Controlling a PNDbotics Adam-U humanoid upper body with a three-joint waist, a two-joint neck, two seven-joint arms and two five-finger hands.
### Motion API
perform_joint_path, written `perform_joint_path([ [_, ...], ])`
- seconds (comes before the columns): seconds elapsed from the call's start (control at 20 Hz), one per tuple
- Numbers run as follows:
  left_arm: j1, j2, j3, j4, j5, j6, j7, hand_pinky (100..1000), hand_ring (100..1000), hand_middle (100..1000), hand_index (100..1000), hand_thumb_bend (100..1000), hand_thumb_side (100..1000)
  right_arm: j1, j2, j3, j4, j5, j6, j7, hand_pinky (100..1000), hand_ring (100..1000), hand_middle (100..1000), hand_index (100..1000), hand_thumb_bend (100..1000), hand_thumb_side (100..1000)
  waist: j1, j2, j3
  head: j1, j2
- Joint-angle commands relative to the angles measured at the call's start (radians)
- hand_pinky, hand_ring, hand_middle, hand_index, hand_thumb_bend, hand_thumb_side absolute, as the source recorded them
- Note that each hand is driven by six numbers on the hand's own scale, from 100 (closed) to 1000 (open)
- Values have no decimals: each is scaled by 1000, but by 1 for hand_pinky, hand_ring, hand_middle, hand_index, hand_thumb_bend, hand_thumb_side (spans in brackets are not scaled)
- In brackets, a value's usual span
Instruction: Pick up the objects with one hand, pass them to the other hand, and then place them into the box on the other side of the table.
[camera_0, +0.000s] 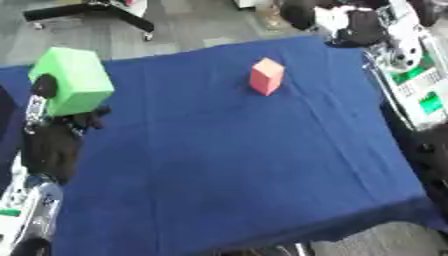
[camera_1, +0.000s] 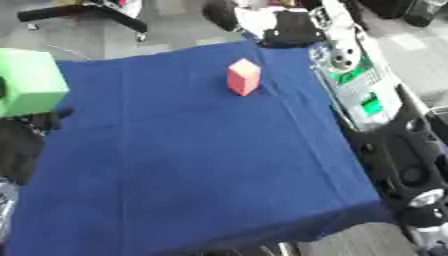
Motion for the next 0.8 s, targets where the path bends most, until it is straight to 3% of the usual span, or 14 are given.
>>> perform_joint_path([
  [0.05,-32,89,49,-39,-38,3,50,770,313,224,475,100,612,13,-28,-13,-18,22,15,-7,845,950,926,950,717,573,3,-22,-3,29,-3],
  [0.25,-51,199,113,-9,-110,26,138,769,302,210,467,100,582,57,-23,-7,-18,42,29,5,844,959,930,948,726,562,9,-28,-5,60,-3],
  [0.3,-52,228,130,8,-131,35,164,769,297,205,465,100,860,66,-22,-7,-18,46,32,6,844,961,931,947,737,542,11,-30,-6,70,-3],
  [0.35,-52,258,147,28,-157,47,192,769,295,202,464,100,564,74,-22,-7,-18,49,34,7,844,962,931,947,729,558,14,-32,-6,82,-3],
  [0.6,-52,388,213,164,-280,125,312,766,285,191,459,100,521,108,-20,-1,-18,60,39,18,845,967,935,946,732,552,26,-41,-5,182,-3],
  [0.8,-60,456,220,259,-406,199,347,756,282,186,462,100,473,124,-10,1,-18,60,41,25,845,970,937,945,734,551,32,-44,-8,266,-3],
])
